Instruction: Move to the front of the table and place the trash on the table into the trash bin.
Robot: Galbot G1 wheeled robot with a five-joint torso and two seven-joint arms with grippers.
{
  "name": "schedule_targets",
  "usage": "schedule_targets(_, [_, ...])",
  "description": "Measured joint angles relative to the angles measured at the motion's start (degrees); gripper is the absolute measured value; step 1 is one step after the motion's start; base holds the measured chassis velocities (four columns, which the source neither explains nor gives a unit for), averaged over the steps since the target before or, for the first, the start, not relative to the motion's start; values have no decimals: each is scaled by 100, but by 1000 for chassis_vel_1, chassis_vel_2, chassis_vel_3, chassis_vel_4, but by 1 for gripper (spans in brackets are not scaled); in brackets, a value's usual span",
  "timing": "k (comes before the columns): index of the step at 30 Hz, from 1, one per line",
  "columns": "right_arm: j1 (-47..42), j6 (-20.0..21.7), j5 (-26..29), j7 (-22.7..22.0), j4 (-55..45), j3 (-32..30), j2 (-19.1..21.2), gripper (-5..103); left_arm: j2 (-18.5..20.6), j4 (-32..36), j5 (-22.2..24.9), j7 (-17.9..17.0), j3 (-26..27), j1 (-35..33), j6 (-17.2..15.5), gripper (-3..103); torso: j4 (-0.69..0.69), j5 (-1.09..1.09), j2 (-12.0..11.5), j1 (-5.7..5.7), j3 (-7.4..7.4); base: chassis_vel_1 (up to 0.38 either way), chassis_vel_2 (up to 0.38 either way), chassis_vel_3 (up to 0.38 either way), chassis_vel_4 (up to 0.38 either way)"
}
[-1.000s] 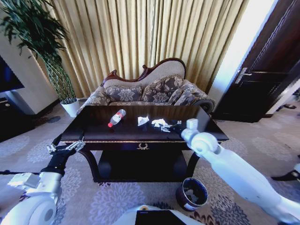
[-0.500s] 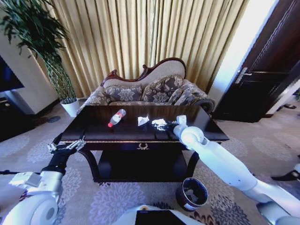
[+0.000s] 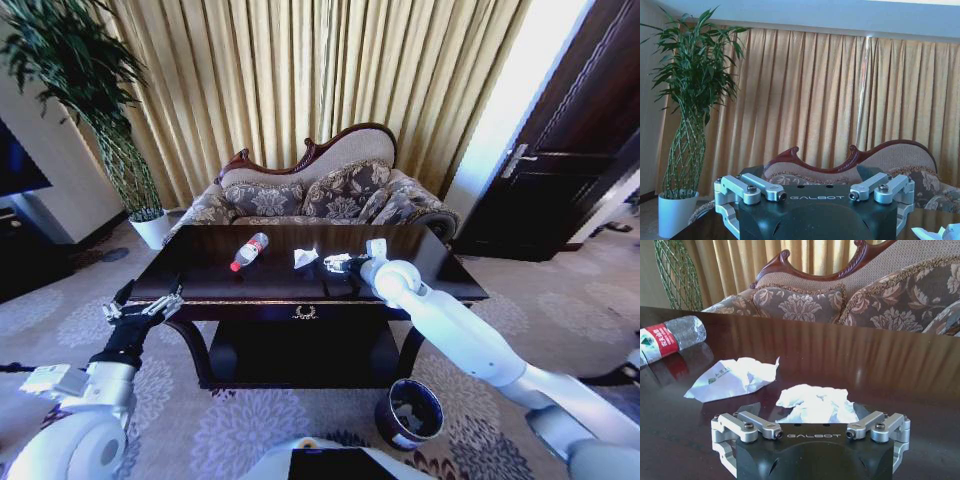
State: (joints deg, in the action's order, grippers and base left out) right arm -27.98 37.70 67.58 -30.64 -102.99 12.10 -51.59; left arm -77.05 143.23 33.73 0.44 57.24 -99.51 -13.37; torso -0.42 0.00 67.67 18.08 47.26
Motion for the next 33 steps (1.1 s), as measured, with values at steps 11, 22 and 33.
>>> schedule_targets(11, [45,-35,-98,0,73,102,-25,100,-21,0,-7,2,-9,-9,4,100,0,0,0,0,0,0,0,0,0])
schedule_targets(22, [54,-130,-278,2,159,150,-44,57,-30,0,-10,13,16,-10,42,100,0,0,0,0,0,0,0,0,0])
schedule_targets(33, [24,-153,-380,4,170,168,-40,20,-38,0,-10,19,24,-7,75,100,0,0,0,0,0,0,0,0,0])
